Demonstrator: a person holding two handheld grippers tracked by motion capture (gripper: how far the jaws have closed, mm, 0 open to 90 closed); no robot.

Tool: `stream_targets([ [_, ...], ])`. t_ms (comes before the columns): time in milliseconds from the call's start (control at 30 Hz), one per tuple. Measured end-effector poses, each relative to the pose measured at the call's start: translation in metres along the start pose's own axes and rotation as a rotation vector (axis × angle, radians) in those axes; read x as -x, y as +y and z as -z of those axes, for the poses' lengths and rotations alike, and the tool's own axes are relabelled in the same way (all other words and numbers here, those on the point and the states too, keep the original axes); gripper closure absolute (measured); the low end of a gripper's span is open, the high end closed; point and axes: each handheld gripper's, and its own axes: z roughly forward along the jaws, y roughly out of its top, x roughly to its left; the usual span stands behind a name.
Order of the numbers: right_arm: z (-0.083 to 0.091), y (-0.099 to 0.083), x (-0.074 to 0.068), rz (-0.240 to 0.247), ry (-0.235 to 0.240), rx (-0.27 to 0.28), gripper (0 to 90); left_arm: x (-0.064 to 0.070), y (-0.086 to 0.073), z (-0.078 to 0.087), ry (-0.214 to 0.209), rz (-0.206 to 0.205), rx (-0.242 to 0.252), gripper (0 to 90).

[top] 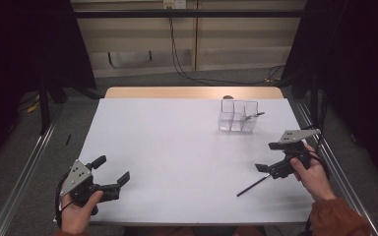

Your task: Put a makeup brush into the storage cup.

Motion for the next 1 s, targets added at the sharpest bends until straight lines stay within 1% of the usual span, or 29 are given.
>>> stream_targets([
  [167,-0.002,0.003,0.003,0.022,-0.001,-0.058,3.3,-0.001,0.0,0.0,0.0,-0.005,-0.003,2.2],
  [233,-0.003,0.004,0.003,0.04,0.004,-0.082,3.2,-0.001,0.0,-0.001,-0.002,-0.004,-0.004,2.1],
  [267,-0.004,0.004,0.003,0.048,0.01,-0.101,3.3,0.0,0.0,-0.001,-0.001,0.003,-0.004,2.1],
  [433,-0.007,0.007,0.002,0.093,0.045,-0.168,3.1,-0.001,0.0,0.0,-0.001,-0.002,-0.004,2.1],
  [500,-0.008,0.009,0.003,0.109,0.06,-0.191,4.5,-0.001,-0.001,0.001,-0.002,0.012,0.003,2.1],
  [533,-0.009,0.009,0.003,0.115,0.057,-0.197,7.0,-0.001,0.0,0.001,0.004,0.007,0.002,2.1],
  [600,-0.01,0.01,0.003,0.123,0.057,-0.225,7.4,-0.001,0.0,0.0,0.005,0.01,0.003,2.1],
  [633,-0.011,0.01,0.004,0.134,0.047,-0.235,7.6,-0.001,0.0,0.0,0.003,0.004,-0.002,2.1],
  [700,-0.014,0.011,0.004,0.14,0.055,-0.266,7.8,-0.001,0.0,-0.001,-0.002,-0.003,-0.005,2.2],
  [833,-0.018,0.012,0.006,0.154,0.075,-0.337,8.5,-0.002,0.0,-0.001,0.0,0.007,-0.002,2.1],
  [933,-0.022,0.013,0.007,0.183,0.081,-0.371,8.9,-0.002,0.0,-0.002,0.0,-0.001,-0.005,2.1],
  [1000,-0.024,0.013,0.007,0.197,0.086,-0.397,9.1,-0.001,0.0,-0.001,-0.002,0.002,-0.005,2.1],
])
